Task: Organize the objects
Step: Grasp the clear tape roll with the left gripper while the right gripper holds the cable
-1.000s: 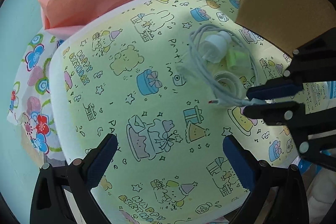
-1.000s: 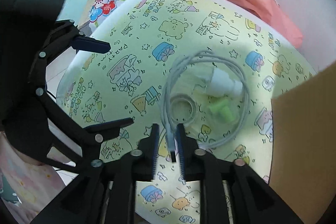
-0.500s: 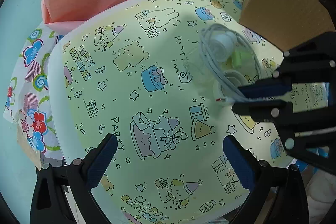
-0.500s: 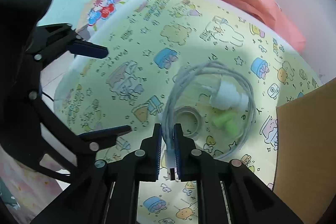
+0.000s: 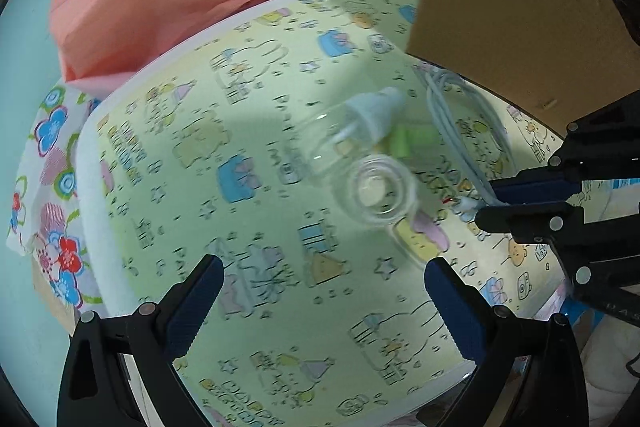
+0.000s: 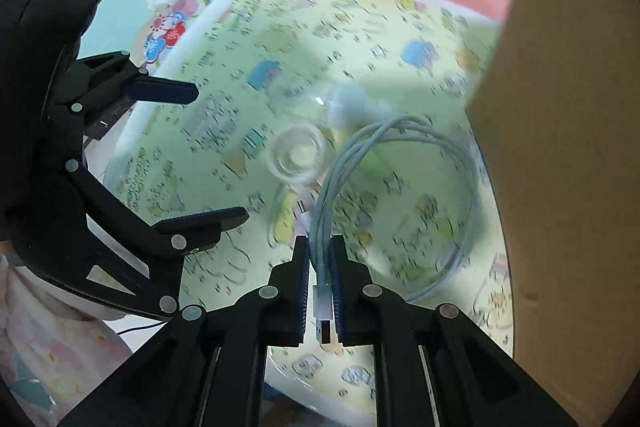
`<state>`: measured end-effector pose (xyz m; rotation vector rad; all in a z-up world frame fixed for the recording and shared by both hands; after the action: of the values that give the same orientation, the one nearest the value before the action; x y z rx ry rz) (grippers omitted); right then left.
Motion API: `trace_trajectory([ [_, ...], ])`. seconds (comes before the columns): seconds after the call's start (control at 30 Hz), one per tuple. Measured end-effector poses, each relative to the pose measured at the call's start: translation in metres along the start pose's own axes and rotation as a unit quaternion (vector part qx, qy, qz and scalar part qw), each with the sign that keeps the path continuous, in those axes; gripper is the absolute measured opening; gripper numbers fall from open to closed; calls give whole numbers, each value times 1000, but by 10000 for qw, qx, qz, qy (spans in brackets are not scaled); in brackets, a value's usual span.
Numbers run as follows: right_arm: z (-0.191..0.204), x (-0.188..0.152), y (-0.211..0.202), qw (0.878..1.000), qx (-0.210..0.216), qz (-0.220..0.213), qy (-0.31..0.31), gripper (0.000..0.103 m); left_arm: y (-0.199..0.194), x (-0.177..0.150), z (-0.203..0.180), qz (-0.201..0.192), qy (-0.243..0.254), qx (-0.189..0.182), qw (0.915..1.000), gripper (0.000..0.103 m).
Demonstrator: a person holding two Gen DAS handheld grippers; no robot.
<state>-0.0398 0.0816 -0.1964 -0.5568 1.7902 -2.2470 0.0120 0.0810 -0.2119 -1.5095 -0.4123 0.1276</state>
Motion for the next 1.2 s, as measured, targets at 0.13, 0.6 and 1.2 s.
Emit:
trace_trajectory([
  [0.13, -13, -10, 3, 9999, -53, 129, 86, 14, 7, 11, -9, -39, 49, -13, 10000, 101],
  [0.6, -25, -14, 20, 9994, -19, 336, 60, 16, 28, 36, -21, -72, 425, -57, 9991, 89],
  [1.2, -13, -6, 29, 9993, -46, 338, 142, 43, 27, 38, -41, -142, 540, -309, 9980, 44],
])
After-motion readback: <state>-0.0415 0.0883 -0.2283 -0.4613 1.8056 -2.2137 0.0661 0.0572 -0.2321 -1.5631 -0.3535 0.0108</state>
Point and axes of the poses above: each gripper's, at about its wrist camera, not at the fingertips, and y roughly the way its jaws point, z to its left, x to its top, the point moved 5 cm from there along y, roughly the way its jaws point, and after that the axes turned 14 degrees about y, right-handed, at the moved point
